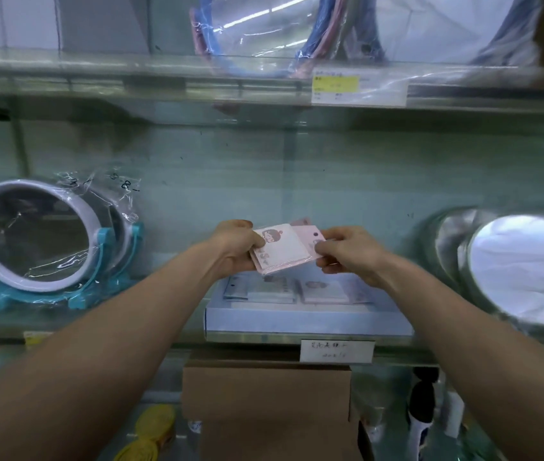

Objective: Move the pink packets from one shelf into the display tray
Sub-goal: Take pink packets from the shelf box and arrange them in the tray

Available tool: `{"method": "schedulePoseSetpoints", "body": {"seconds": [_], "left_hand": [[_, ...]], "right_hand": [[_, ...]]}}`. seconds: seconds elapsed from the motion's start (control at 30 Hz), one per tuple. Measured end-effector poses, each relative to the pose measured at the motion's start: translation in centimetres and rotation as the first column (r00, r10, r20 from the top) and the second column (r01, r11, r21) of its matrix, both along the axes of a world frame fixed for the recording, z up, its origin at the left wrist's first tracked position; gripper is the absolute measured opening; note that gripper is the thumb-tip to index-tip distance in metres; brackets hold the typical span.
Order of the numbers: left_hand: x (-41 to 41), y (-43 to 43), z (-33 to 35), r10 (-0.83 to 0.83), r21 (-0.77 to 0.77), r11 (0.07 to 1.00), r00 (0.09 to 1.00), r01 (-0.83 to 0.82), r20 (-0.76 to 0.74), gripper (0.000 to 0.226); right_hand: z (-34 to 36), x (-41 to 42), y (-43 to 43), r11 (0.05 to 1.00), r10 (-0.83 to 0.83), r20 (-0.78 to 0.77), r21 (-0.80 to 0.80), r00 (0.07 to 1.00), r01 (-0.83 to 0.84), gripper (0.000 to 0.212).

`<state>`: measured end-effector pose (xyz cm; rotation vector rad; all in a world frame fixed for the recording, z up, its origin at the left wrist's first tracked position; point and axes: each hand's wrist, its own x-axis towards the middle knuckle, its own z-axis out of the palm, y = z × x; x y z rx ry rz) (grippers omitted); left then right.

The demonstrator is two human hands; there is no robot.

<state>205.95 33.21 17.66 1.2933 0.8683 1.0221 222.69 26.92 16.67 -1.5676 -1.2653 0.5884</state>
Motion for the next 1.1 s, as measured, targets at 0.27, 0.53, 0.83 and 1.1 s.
{"method": "schedulePoseSetpoints", "body": {"seconds": [0.27,0.53,0.83,1.1], "left_hand": [[2.6,-1.0,0.2,-0.046,-0.068,0.997,0.998,0.043,-0.04,0.018],[2.5,0.0,-1.2,0.022,0.15,0.986,0.846,0.068,-0.533,0.022],[2.0,1.0,-3.3,0.225,0.377,0.901,0.515,0.213,-0.827,0.013],[2.8,0.9,-3.7,0.186,0.379,0.886,0.544,0.267,-0.818,0.025]], "right_hand": [[-0.2,-0.8,-2.4,0.988,0.112,0.733,-0.008,0.67,-0.156,0.045],[-1.2,1.5,-1.2,0.981,-0.112,0.947,0.057,0.301,0.185,0.022],[-3.5,1.3,1.5,0.949,0.14,0.96,-0.2,0.242,0.243,0.034],[-3.7,3.7,1.2,0.914,0.198,0.902,-0.312,0.385,0.26,0.048]]}}
